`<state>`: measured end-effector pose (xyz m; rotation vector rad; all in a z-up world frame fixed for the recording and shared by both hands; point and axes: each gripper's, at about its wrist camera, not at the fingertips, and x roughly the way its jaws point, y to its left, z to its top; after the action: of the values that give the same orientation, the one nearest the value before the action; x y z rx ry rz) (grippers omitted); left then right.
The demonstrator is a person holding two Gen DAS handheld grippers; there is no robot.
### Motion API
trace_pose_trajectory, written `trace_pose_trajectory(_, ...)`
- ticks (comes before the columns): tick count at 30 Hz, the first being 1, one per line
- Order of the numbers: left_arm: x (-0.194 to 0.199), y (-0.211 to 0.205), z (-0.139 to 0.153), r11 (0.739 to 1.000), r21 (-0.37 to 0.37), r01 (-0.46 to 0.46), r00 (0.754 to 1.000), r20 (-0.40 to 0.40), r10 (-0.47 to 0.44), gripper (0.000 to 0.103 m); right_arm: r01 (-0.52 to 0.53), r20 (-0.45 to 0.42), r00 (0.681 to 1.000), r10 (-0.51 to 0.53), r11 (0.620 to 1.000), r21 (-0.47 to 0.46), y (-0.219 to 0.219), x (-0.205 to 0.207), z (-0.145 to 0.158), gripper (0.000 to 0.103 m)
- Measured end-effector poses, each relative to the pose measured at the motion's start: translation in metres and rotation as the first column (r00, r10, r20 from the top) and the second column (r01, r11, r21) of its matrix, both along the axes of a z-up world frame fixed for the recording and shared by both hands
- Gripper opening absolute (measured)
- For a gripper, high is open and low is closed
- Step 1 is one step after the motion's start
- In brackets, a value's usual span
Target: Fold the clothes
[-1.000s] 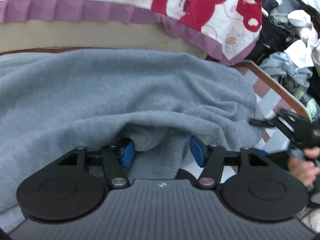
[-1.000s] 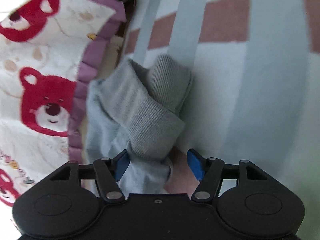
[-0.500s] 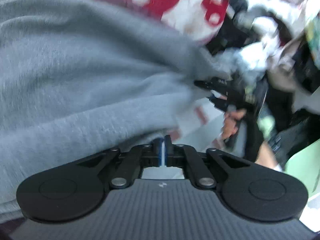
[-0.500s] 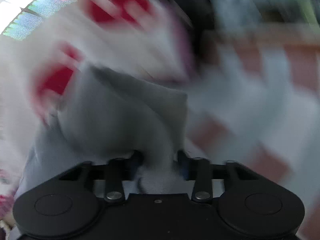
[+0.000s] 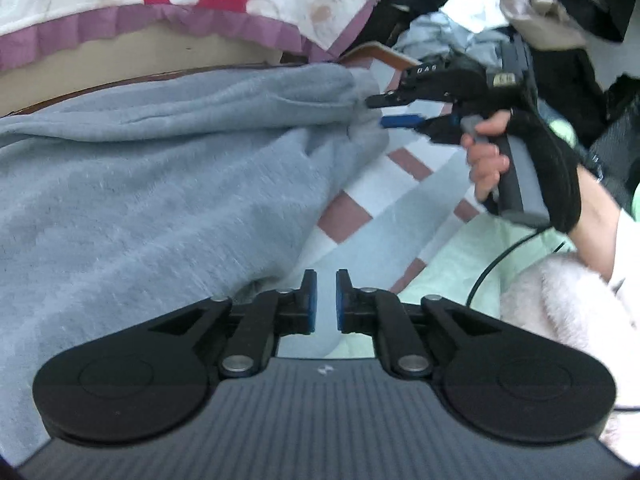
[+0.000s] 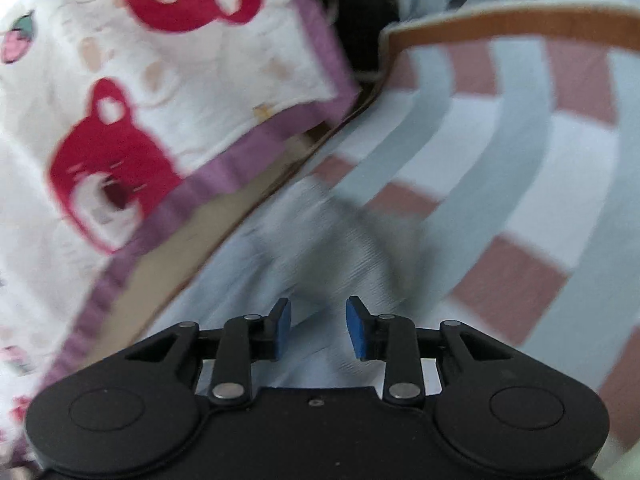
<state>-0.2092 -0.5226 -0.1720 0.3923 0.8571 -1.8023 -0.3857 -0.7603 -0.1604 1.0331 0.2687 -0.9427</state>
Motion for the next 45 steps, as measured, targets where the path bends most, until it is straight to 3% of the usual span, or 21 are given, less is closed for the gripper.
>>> trace_pose_trajectory(2,0.005,-0.002,0.007,1.000,-0.010,-0.006,1.000,0.014,0.006,0.011,-0.093,0.069,0.993,0.092,0.996,0.015,0.004,0.015,-0.003,0.044)
trace_pose_trajectory(5,0.013,-0.007,0.017,1.000,-0.011,-0.007,0.999,0.046,0.008,0.018,-0.219,0.047,0.975,0.219,0.976,-0.010,-0.002,0.053,-0.009,0.046)
trace_pose_trajectory(8,0.028,-0.023,0.037,0.997,0.061,0.037,0.991,0.128,-0.045,0.029,-0.236,-0.210,0.956,0.204,0.962,-0.139,-0.012,0.089,-0.013,0.045)
trace_pose_trajectory(9,0.035,-0.029,0.044,0.995,0.090,0.038,0.984,0.171,-0.053,0.033,-0.227,-0.255,0.950,0.178,0.958,-0.177,-0.016,0.094,-0.012,0.045)
trace_pose_trajectory(11,0.049,-0.042,0.057,0.988,0.150,0.032,0.964,0.258,-0.070,0.049,-0.208,-0.299,0.945,0.131,0.948,-0.240,-0.024,0.102,-0.009,0.045)
trace_pose_trajectory(12,0.055,-0.048,0.064,0.983,0.179,0.027,0.950,0.300,-0.081,0.052,-0.197,-0.304,0.945,0.116,0.947,-0.254,-0.028,0.103,-0.007,0.045)
trace_pose_trajectory(15,0.076,-0.067,0.083,0.964,0.264,0.004,0.899,0.421,-0.119,0.052,-0.160,-0.288,0.954,0.083,0.953,-0.256,-0.042,0.099,-0.002,0.045)
trace_pose_trajectory(17,0.082,-0.082,0.078,0.950,0.308,-0.058,0.864,0.491,-0.107,0.052,-0.128,-0.261,0.963,0.065,0.964,-0.234,-0.050,0.089,-0.001,0.045)
trace_pose_trajectory(18,0.085,-0.091,0.070,0.949,0.303,-0.086,0.862,0.500,-0.081,0.052,-0.105,-0.235,0.971,0.051,0.969,-0.221,-0.053,0.082,0.001,0.045)
trace_pose_trajectory(20,0.091,-0.109,0.054,0.948,0.285,-0.142,0.860,0.509,-0.025,0.051,-0.044,-0.178,0.984,0.010,0.981,-0.189,-0.059,0.062,0.005,0.045)
trace_pose_trajectory(23,0.091,-0.125,0.031,0.976,0.115,-0.185,0.865,0.490,0.106,0.051,0.073,-0.122,0.989,-0.089,0.990,-0.123,-0.069,0.027,0.011,0.050)
trace_pose_trajectory(25,0.085,-0.131,0.018,0.981,-0.016,-0.194,0.871,0.458,0.180,0.051,0.187,-0.108,0.976,-0.189,0.982,-0.032,-0.075,-0.005,0.007,0.060)
trace_pose_trajectory(27,0.078,-0.143,0.005,0.971,-0.060,-0.233,0.898,0.370,0.238,0.052,0.285,-0.075,0.958,-0.277,0.951,0.122,-0.081,-0.040,-0.008,0.061)
trace_pose_trajectory(28,0.073,-0.151,-0.002,0.969,-0.054,-0.240,0.915,0.321,0.244,0.052,0.301,-0.024,0.953,-0.303,0.934,0.194,-0.082,-0.053,-0.018,0.062)
trace_pose_trajectory(30,0.059,-0.171,-0.014,0.967,-0.033,-0.254,0.924,0.287,0.252,0.052,0.304,0.094,0.932,-0.349,0.897,0.321,-0.080,-0.072,-0.037,0.062)
trace_pose_trajectory(32,0.046,-0.196,-0.023,0.960,0.004,-0.279,0.906,0.333,0.262,0.052,0.279,0.171,0.918,-0.358,0.888,0.365,-0.080,-0.074,-0.044,0.062)
trace_pose_trajectory(34,0.045,-0.223,-0.031,0.938,0.013,-0.347,0.873,0.370,0.318,0.051,0.266,0.126,0.940,-0.317,0.913,0.309,-0.083,-0.060,-0.036,0.063)
trace_pose_trajectory(39,0.068,-0.250,-0.038,0.882,0.019,-0.471,0.850,0.277,0.448,0.051,0.206,-0.020,0.978,-0.207,0.953,0.220,-0.086,-0.033,-0.020,0.067)
trace_pose_trajectory(41,0.067,-0.247,-0.039,0.882,0.014,-0.472,0.851,0.271,0.450,0.051,0.220,-0.011,0.974,-0.224,0.944,0.245,-0.080,-0.032,-0.025,0.067)
trace_pose_trajectory(45,0.054,-0.253,-0.050,0.896,0.003,-0.444,0.837,0.358,0.413,0.052,0.262,0.032,0.958,-0.286,0.913,0.314,-0.065,-0.036,-0.038,0.069)
